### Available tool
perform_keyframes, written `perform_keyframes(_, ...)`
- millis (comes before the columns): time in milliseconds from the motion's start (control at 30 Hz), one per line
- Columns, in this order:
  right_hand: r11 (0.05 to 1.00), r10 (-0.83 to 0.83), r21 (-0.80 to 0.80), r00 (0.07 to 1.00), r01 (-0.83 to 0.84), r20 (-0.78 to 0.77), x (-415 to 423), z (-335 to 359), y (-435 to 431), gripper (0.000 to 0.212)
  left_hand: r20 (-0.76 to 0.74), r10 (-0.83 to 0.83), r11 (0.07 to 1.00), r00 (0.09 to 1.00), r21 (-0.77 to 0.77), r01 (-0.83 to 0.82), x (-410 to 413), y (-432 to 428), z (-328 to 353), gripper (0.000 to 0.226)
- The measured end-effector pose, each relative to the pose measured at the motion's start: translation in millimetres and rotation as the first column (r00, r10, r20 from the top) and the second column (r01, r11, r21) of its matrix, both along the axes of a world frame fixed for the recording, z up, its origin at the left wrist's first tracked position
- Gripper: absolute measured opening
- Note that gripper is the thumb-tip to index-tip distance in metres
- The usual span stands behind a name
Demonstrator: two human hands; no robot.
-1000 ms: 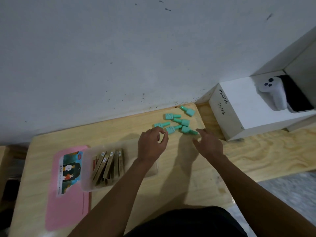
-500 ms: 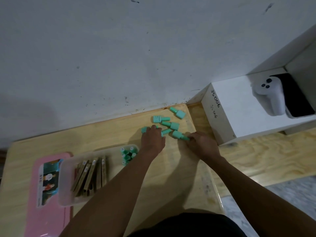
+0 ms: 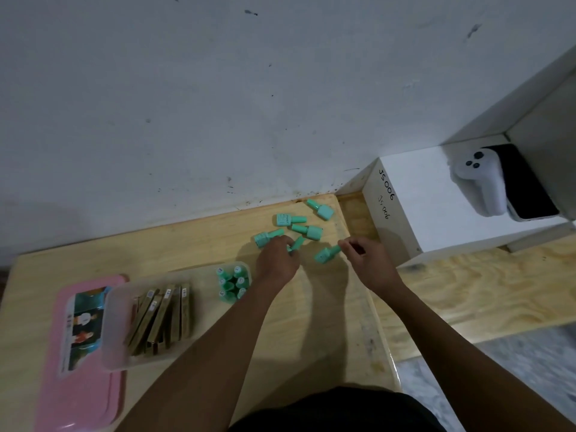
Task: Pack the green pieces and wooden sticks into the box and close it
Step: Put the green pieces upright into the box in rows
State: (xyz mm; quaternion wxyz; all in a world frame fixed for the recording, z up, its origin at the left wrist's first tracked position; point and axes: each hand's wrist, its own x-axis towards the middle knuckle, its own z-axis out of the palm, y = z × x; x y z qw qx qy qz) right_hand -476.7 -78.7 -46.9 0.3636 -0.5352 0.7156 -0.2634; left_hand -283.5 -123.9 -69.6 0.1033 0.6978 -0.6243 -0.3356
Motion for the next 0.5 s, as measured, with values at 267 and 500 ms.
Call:
perform_keyframes(267,0.995,0.052,-0.087,0.986,-0.039,0.157,37,25,14,0.018,-0.361,0.117,0.972,0.925,-0.151,-0.182,37,36,40,0.015)
perform_keyframes(500,0.967,0.209,-0.172,0.971,-0.187,0.119,92,39,30,0.016,-0.439,0.214,0.887,0.872,-0.287,-0.362,83,76,68,0.008)
